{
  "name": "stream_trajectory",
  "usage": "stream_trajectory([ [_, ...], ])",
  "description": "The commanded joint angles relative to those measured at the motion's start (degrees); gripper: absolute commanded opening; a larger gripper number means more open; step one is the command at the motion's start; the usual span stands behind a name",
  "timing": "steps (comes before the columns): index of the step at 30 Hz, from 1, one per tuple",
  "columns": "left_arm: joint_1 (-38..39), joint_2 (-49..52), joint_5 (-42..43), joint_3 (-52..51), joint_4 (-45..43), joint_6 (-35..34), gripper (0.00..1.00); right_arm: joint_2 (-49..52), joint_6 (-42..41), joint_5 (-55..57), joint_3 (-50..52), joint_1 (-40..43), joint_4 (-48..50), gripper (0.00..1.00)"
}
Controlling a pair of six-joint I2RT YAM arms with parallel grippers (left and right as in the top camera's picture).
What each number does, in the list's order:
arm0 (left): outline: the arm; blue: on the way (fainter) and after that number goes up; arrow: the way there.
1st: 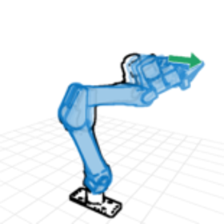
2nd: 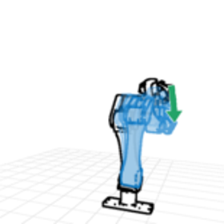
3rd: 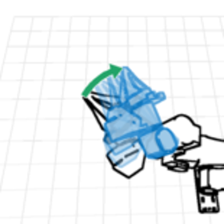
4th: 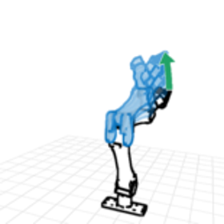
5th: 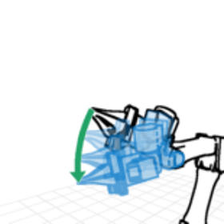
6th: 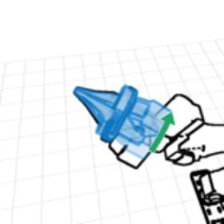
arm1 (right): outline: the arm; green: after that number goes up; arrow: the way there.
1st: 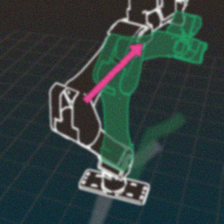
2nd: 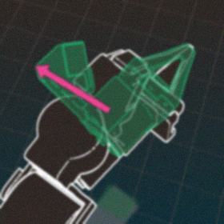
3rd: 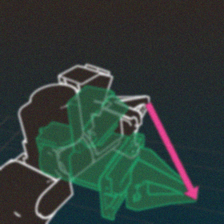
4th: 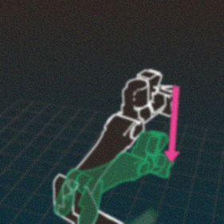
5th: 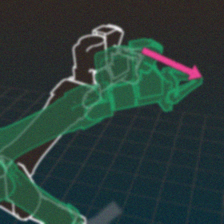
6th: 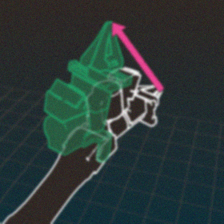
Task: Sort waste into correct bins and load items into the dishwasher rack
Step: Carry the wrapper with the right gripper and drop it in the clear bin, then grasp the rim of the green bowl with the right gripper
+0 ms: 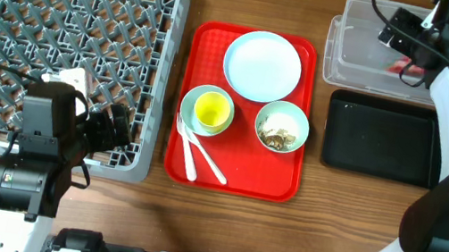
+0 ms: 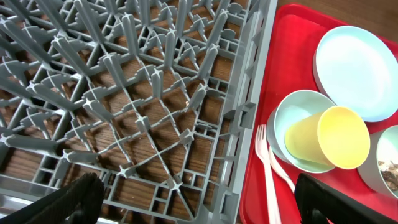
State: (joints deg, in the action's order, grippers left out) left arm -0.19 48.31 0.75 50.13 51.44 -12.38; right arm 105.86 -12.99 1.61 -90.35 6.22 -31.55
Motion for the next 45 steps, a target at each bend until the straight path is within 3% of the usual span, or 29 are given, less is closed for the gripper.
stream_trajectory([
  [1, -0.3, -0.5, -0.1, 1.3, -0.2, -0.5, 1.0, -1.5, 3.6, -7.5, -0.1, -0.2, -2.1, 1.0],
  [9, -0.3, -0.5, -0.2, 1.3, -0.2, -0.5, 1.0, -10.3, 6.0, -19.5, -0.1, -1.7, -22.3, 0.99],
  [13, -0.3, -0.5, -0.2, 1.3, -0.2, -0.5, 1.0, -13.0, 9.6, -20.2, -0.1, -4.6, -31.0, 0.92],
  [19, -0.3, -0.5, -0.1, 1.3, -0.2, -0.5, 1.0, -15.8, 9.6, -19.9, 3.7, -11.0, -35.7, 0.85],
  [30, -0.3, -0.5, -0.2, 1.3, -0.2, -0.5, 1.0, -18.6, 5.3, -10.8, 18.1, -29.6, -23.8, 0.81],
  [33, -0.3, -0.5, -0.1, 1.3, -0.2, -0.5, 1.0, -18.4, 4.3, -10.3, 22.4, -33.6, -17.2, 0.72],
  [37, -0.3, -0.5, -0.1, 1.3, -0.1, -0.5, 1.0, -17.1, 0.7, -8.7, 26.5, -36.3, -10.1, 0.68],
  [42, -0.3, -0.5, -0.1, 1.3, -0.1, -0.5, 1.0, -15.1, -0.7, -8.7, 29.8, -38.8, -2.8, 0.52],
  [45, -0.3, -0.5, -0.2, 1.3, -0.1, -0.5, 1.0, -13.2, -2.4, -7.5, 31.0, -39.3, -0.4, 0.5],
])
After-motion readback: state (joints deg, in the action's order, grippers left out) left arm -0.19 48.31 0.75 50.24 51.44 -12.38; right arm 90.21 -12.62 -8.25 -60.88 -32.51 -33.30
